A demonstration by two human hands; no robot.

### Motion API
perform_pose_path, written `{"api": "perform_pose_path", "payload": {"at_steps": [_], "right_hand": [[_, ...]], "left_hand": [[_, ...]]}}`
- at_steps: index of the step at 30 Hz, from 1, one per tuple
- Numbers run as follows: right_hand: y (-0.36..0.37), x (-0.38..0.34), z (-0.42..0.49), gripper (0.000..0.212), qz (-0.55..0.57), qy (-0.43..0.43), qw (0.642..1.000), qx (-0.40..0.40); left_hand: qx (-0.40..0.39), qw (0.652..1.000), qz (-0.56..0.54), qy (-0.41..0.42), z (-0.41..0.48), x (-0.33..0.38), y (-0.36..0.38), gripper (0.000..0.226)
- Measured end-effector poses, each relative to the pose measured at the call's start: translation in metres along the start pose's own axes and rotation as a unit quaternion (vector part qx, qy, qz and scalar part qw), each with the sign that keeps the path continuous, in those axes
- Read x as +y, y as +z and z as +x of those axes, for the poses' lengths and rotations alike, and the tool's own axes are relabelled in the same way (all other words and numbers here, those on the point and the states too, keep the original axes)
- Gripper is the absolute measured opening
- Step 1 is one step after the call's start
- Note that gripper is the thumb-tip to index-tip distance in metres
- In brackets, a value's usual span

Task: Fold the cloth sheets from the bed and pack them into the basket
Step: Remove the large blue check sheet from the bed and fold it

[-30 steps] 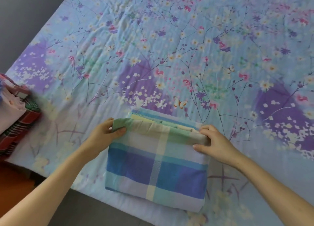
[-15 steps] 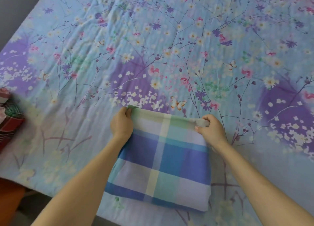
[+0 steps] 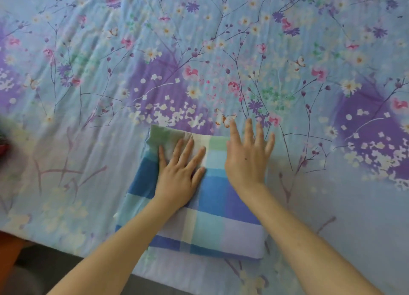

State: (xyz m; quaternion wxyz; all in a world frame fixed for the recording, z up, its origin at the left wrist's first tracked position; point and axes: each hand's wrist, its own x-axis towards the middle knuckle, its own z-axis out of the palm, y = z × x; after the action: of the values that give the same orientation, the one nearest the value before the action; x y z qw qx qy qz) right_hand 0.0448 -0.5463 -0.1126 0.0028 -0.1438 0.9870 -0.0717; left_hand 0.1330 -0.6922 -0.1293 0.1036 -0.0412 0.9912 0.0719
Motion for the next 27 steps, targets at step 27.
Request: {"api": "perform_pose_path", "payload": {"at_steps": [27], "right_hand": [[-0.032, 0.008, -0.101, 0.065, -0.083, -0.097, 0.978, -0.163]], "left_hand": [[-0.015, 0.911, -0.269, -0.312, -0.114, -0.062, -0.032, 0.054]]}}
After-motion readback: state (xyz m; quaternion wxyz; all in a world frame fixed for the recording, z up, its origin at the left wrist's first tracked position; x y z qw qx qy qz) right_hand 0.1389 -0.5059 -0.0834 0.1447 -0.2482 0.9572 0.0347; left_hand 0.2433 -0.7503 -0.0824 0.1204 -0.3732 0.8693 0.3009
